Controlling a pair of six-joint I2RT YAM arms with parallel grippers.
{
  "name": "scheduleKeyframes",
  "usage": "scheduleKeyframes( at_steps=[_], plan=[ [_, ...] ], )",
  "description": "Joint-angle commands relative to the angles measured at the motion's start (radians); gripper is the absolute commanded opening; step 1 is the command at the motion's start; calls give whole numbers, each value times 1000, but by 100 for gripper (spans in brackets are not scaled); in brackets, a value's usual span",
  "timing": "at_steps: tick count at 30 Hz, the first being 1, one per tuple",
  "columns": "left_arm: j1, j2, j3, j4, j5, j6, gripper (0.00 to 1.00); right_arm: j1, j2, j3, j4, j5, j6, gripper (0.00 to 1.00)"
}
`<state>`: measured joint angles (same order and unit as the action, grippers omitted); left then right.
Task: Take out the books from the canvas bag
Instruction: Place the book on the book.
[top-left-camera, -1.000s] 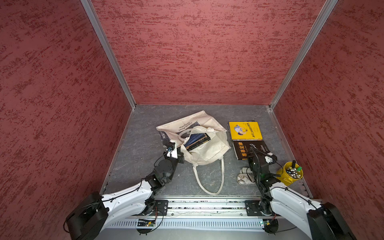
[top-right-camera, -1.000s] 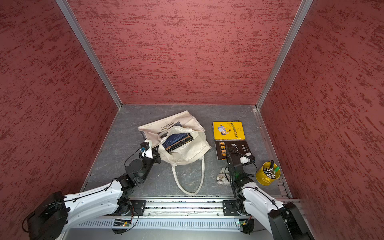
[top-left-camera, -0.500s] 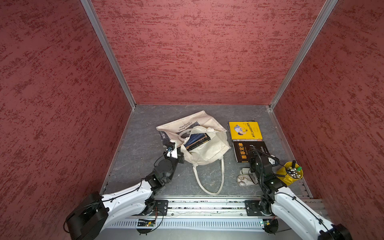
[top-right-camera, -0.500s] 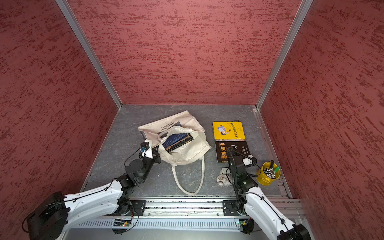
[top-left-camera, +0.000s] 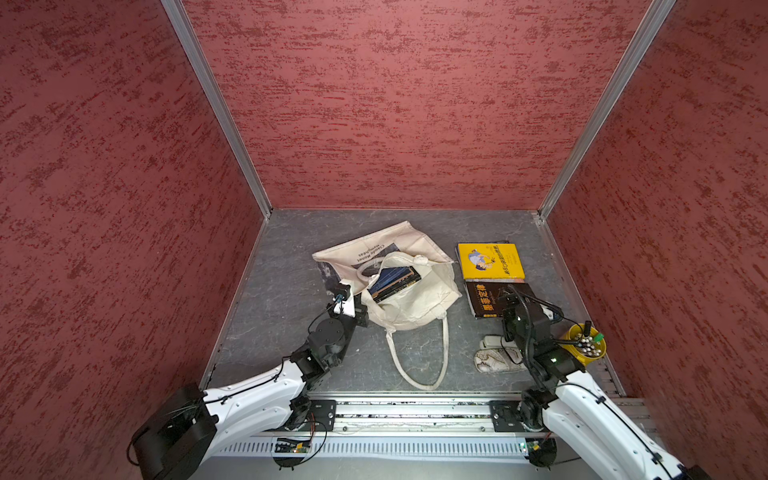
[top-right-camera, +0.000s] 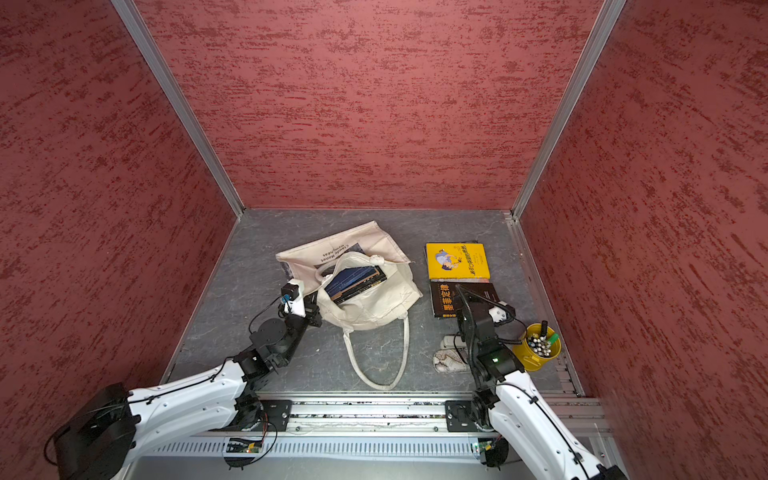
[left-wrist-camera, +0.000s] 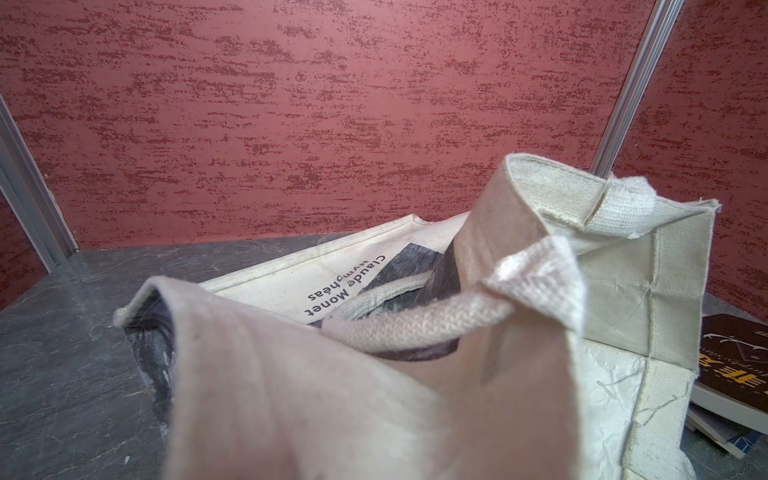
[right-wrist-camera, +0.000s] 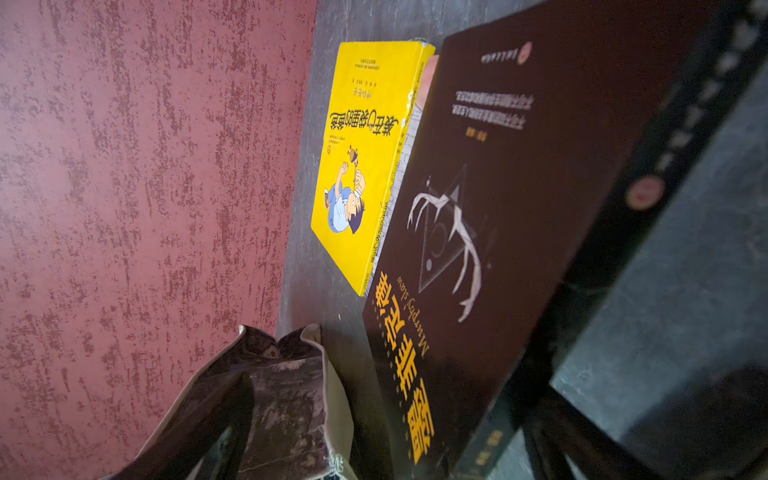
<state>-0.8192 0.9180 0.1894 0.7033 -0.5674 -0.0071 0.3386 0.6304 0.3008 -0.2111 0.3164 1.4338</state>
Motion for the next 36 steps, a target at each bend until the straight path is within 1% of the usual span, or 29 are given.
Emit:
scheduleKeyframes(
  at_steps=[1,5,8,10,14,21,26,30,36],
  plan=[
    [9,5,22,-1,-7,4,0,-4,-5,35,18,-40,-53,99],
    [9,6,23,-2,-8,4,0,-4,10,59,2,-68,-60,99],
    [9,5,22,-2,-8,5,0,-4,14,80,-42,-44,-74,99],
    [10,4,22,-1,-6,4,0,-4,15,75,-38,-22,-91,99],
    [10,7,21,-1,-6,5,0,-7,33,54,29,-10,-137,99],
    [10,8,23,-1,-6,5,0,-24,148,47,123,-60,-176,99],
    [9,7,24,-4,-5,6,0,-50,211,54,179,-119,-196,99],
    [10,5,24,-3,-2,4,0,-60,232,39,185,-131,-175,99],
    [10,14,27,-10,1,5,0,-82,231,65,105,-177,-154,99]
  ],
)
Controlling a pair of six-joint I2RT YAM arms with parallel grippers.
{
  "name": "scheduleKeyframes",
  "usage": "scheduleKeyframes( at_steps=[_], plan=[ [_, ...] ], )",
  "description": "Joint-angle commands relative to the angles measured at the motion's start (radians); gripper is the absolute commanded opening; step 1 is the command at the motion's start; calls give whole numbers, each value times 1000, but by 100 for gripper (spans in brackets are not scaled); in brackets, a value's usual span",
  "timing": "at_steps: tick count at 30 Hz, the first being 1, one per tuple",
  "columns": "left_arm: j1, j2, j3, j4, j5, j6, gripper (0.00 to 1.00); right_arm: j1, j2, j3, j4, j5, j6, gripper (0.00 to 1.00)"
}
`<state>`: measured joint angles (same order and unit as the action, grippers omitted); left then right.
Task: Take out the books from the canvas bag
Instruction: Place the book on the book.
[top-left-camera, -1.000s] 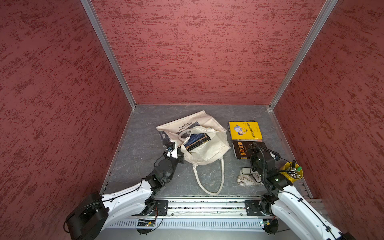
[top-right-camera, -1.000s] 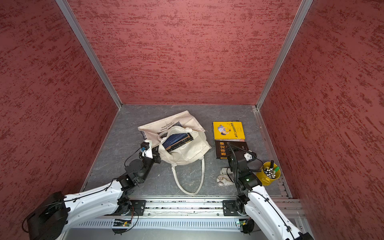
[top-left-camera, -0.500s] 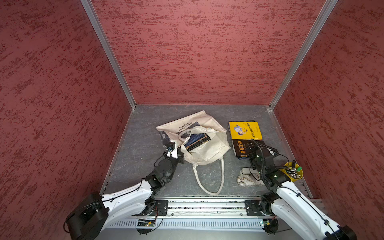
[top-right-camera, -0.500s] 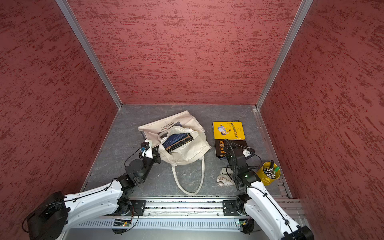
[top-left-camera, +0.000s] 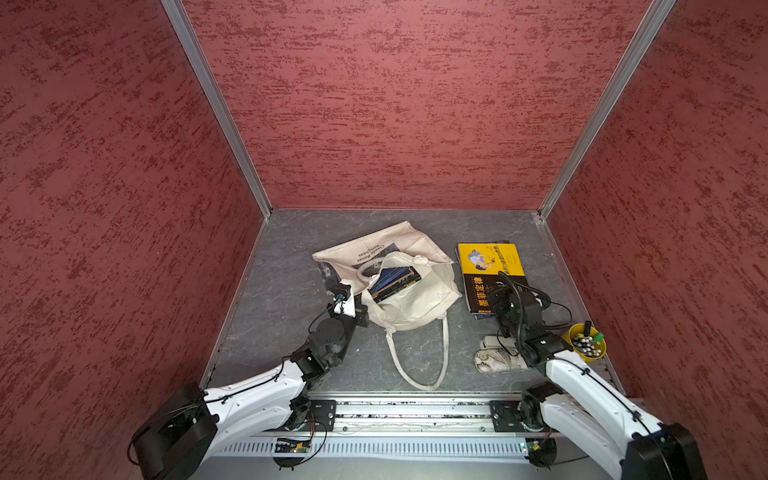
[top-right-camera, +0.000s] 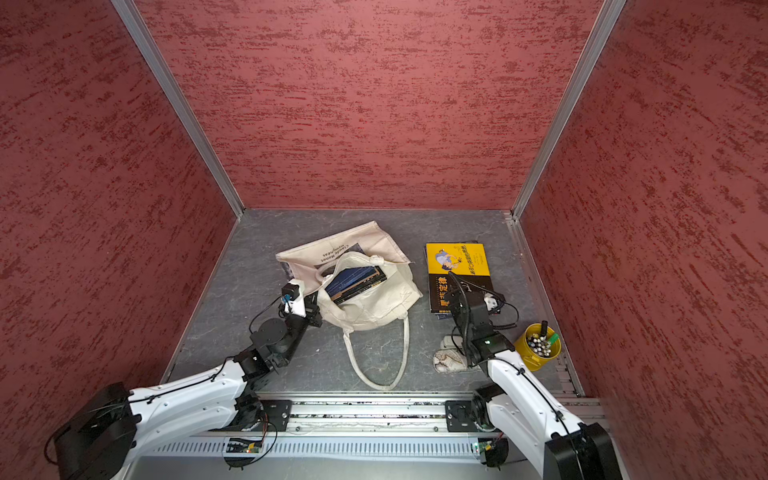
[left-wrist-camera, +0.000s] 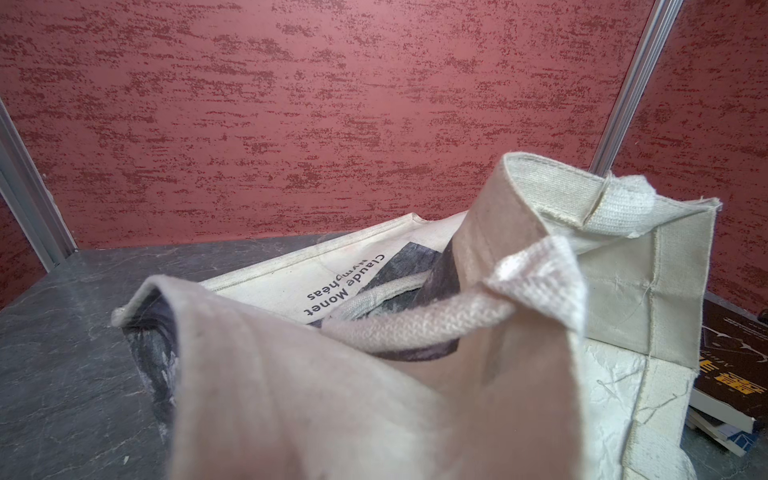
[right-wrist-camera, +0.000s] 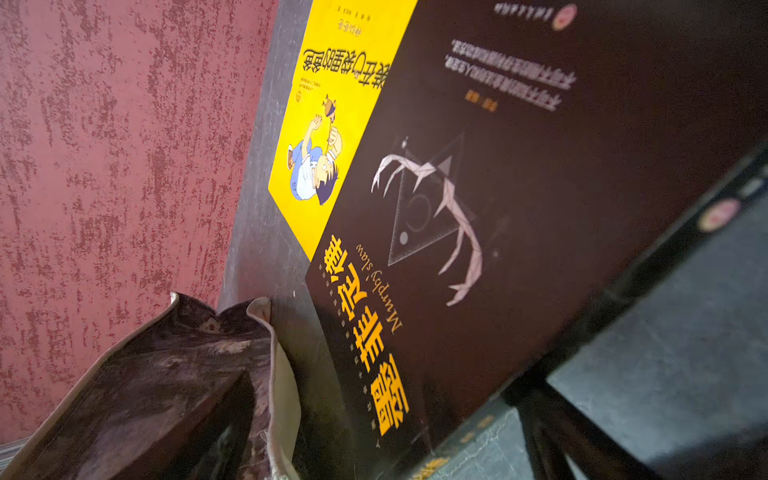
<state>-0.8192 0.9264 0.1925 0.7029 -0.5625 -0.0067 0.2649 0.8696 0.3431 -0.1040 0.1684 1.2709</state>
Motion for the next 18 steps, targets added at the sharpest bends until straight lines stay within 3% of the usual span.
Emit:
scheduleKeyframes(
  at_steps=[1,9,13,18],
  plan=[
    [10,3,26,-10,-4,5,0,-8,-13,30,-29,-32,10,99],
    [9,-11,25,-20,0,0,0,-10,-54,114,-266,-40,10,99],
    [9,-15,24,-20,5,-3,0,-12,-98,119,-273,-69,-21,99],
    [8,-42,17,-28,40,-22,0,-10,-214,76,-139,-129,-132,99]
  ],
)
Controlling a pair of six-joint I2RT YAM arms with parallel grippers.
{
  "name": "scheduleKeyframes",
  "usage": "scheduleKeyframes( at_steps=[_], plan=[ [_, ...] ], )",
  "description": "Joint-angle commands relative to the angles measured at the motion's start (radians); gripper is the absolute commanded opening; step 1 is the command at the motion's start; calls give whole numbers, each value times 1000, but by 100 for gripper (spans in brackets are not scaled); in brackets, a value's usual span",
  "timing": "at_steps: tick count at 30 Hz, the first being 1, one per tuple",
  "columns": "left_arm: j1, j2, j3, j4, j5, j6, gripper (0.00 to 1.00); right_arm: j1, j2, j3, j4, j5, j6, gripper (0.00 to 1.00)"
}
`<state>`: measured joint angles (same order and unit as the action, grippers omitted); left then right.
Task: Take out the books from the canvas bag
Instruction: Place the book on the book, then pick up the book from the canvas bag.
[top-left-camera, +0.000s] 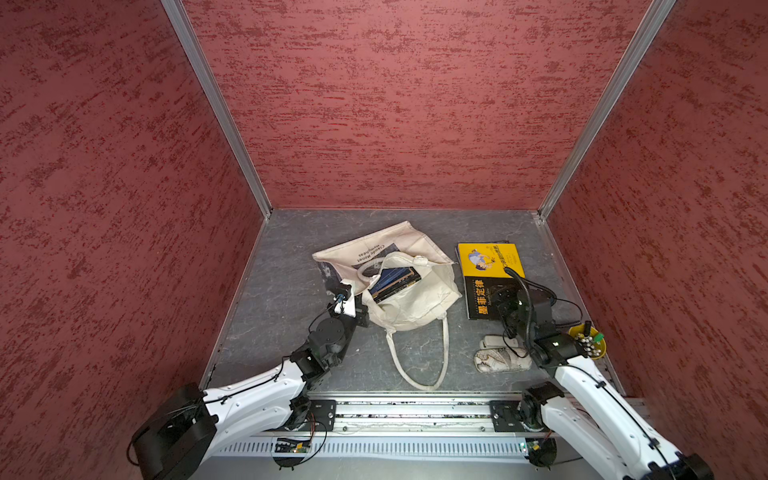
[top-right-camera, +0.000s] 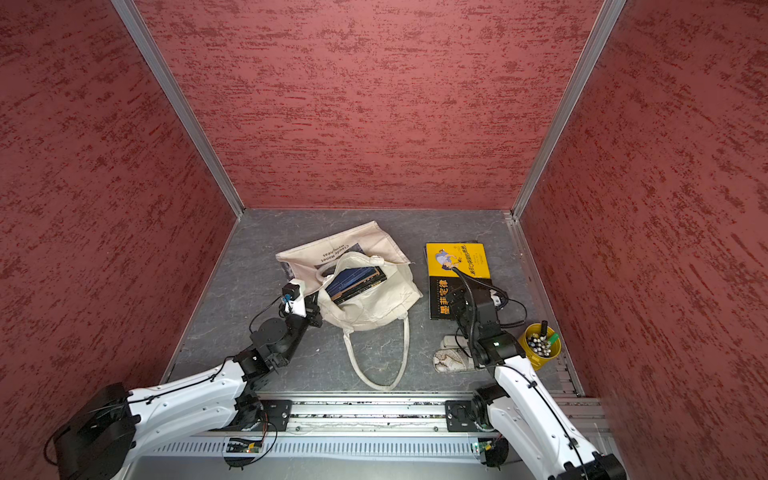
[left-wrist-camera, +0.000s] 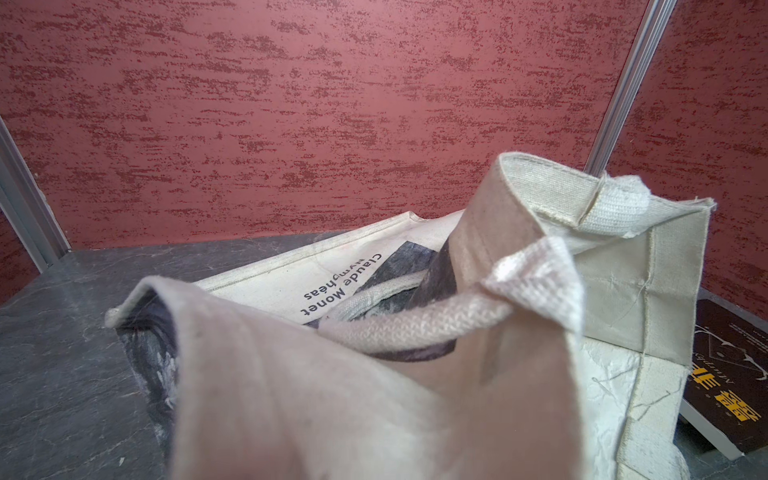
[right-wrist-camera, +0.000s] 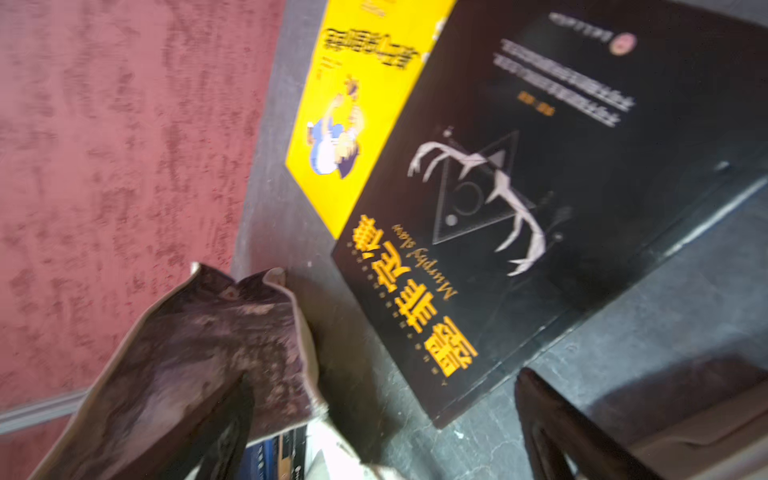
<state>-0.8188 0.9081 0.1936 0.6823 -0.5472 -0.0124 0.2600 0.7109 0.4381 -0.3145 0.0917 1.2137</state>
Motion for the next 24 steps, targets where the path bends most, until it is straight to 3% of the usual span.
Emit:
scheduleKeyframes(
  at_steps=[1,8,15,24],
  plan=[
    [7,-28,13,-2,30,-20,0,-5,-71,-28,91,-61,-76,99],
    [7,-53,-10,48,109,-39,0,73,-45,-117,320,-132,-56,99],
    [7,-39,-24,89,125,-30,0,287,4,-84,412,70,-75,99],
    [6,-34,-27,96,123,-34,0,492,147,-152,695,171,-43,99]
  ],
)
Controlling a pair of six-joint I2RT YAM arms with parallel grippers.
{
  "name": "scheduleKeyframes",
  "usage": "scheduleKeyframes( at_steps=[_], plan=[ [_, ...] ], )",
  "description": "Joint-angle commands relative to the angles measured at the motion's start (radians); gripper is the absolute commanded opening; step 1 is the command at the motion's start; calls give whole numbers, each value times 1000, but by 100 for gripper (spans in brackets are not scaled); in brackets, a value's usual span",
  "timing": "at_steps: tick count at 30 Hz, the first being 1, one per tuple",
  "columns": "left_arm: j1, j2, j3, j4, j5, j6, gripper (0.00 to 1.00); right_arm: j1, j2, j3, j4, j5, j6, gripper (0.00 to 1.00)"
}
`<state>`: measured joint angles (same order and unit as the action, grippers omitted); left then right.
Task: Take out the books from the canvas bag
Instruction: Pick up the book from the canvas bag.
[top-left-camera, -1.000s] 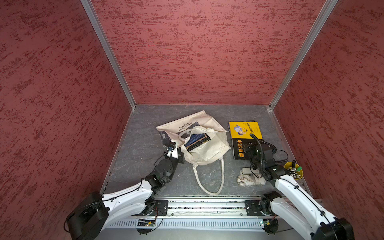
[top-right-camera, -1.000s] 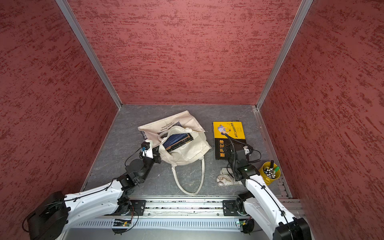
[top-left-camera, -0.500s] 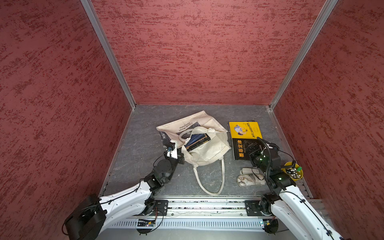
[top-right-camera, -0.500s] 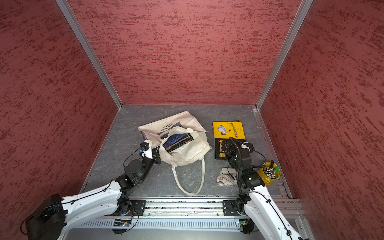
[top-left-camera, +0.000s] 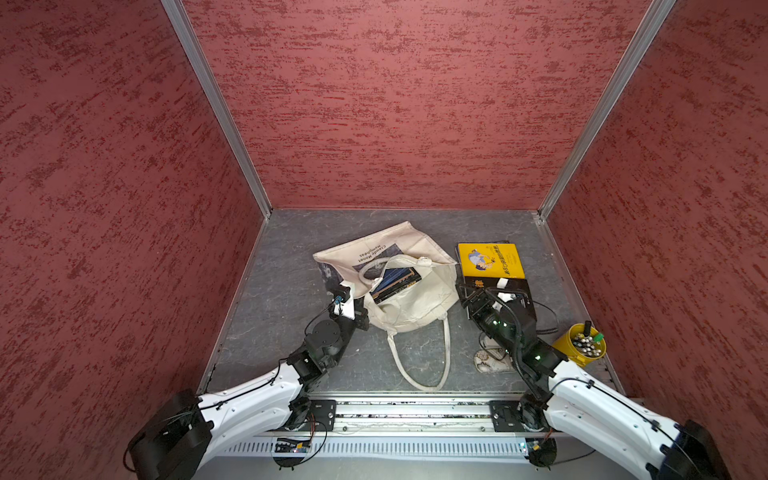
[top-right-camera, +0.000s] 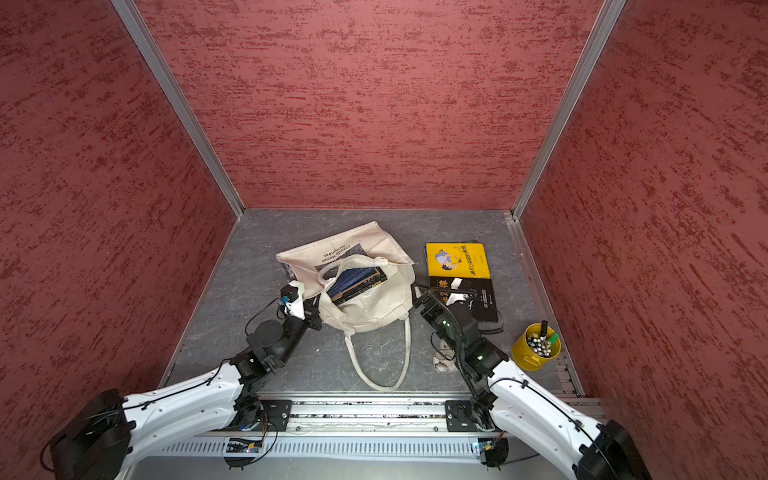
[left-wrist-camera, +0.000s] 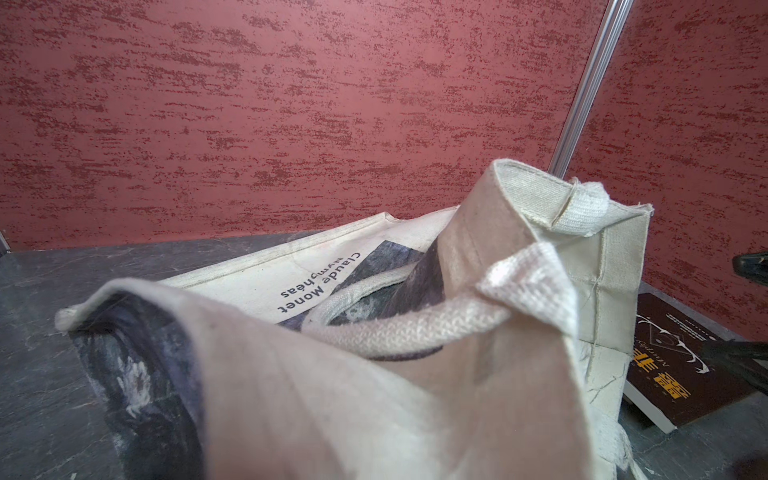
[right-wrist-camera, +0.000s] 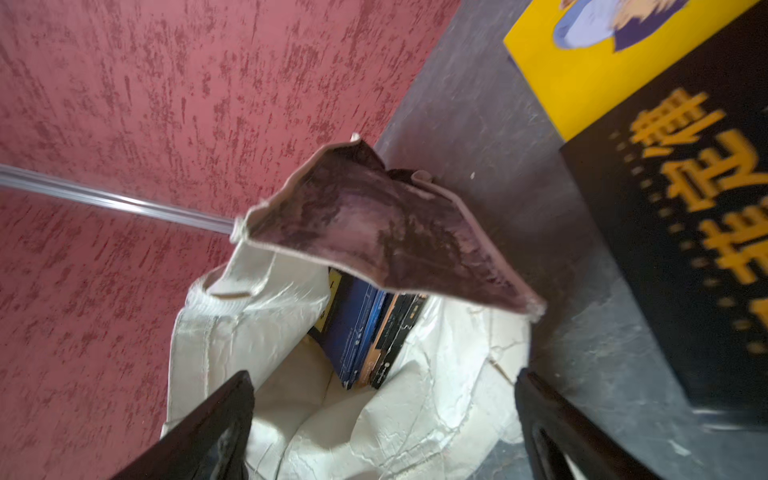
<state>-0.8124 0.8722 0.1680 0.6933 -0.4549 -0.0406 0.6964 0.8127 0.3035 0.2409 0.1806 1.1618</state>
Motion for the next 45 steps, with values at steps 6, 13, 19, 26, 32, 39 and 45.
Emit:
scheduleKeyframes(
  at_steps=[6,13,19,26,32,39,45],
  plan=[
    [0,9,-3,91,28,-9,0,167,222,21,268,129,15,99],
    [0,7,-3,92,25,-10,0,229,364,18,421,130,28,99],
    [1,6,-3,93,22,-11,0,279,453,48,456,143,33,99],
    [0,-32,-14,85,21,-12,0,304,589,82,529,132,67,94],
    [0,-32,-17,93,36,-16,0,307,717,172,545,135,59,82],
    [0,-50,-31,109,57,-21,0,302,854,295,529,146,73,73],
    [-1,-54,-37,118,76,-21,0,279,960,398,545,133,59,68]
  ],
)
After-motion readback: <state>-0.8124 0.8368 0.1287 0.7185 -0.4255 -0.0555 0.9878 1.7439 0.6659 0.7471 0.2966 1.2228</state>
